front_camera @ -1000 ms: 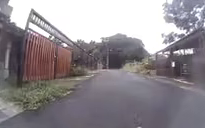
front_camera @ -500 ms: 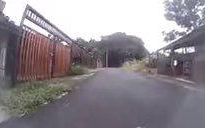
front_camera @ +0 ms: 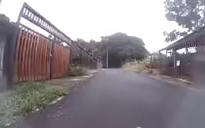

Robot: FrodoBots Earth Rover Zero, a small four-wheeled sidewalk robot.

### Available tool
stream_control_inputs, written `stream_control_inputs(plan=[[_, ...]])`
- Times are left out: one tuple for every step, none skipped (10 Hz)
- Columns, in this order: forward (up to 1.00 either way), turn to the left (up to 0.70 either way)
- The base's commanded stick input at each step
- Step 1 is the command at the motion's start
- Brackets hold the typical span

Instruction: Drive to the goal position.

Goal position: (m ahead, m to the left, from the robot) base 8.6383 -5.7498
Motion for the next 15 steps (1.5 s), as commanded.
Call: stream_control_inputs(plan=[[0.5, 0.01], [0.5, 0.01], [0.5, 0.01], [0.5, 0.01], [0.5, 0.01], [0.5, 0.01], [0.5, 0.01], [0.5, 0.01], [0.5, 0.01], [0.5, 0.01], [0.5, 0.01], [0.5, 0.01], [0.5, 0.01], [0.5, 0.01], [0.5, 0.01]])
